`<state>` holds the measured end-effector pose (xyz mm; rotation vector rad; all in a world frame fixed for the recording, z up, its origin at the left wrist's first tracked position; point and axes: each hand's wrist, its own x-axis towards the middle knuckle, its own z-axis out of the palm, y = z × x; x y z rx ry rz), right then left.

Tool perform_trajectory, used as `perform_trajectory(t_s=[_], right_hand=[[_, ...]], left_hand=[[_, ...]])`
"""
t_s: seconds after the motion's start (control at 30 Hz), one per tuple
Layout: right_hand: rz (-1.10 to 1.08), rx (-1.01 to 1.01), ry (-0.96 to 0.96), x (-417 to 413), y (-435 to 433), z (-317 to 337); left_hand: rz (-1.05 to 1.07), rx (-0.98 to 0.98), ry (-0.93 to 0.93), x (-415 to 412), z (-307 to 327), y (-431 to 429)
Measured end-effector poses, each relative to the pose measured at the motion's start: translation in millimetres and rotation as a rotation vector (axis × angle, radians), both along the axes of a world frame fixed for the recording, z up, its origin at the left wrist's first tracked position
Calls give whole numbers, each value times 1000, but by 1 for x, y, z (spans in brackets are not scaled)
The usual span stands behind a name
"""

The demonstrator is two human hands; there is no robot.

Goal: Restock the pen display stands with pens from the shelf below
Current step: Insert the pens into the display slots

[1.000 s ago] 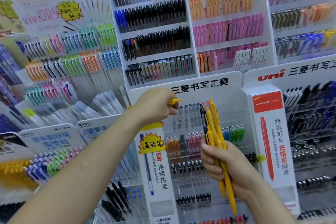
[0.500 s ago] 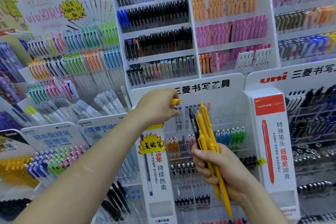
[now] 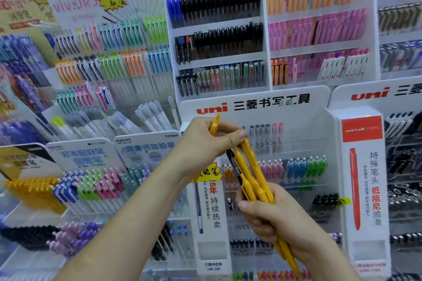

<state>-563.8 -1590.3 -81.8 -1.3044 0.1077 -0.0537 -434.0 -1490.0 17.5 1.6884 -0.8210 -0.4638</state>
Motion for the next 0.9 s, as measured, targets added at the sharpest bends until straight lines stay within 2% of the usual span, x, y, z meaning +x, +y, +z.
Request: perform_trajectory(t_s=[0.17,0.37,0.63,0.77,0.9], right_hand=[[-68,-53,28,11,23,8],[-225,-172,-76,30,71,15],[-342,-112,-51,74,154,9],[-274,65,-49,95,197,7],[-267,137,-30,112,227,4]], left_hand=[[3,-37,-27,8,0,24],[-122,45,61,33,2,71],[-117,14,-10,84,-6,161],[-153,22,-44,108,-12,200],[-72,1,-53,128,-18,229]])
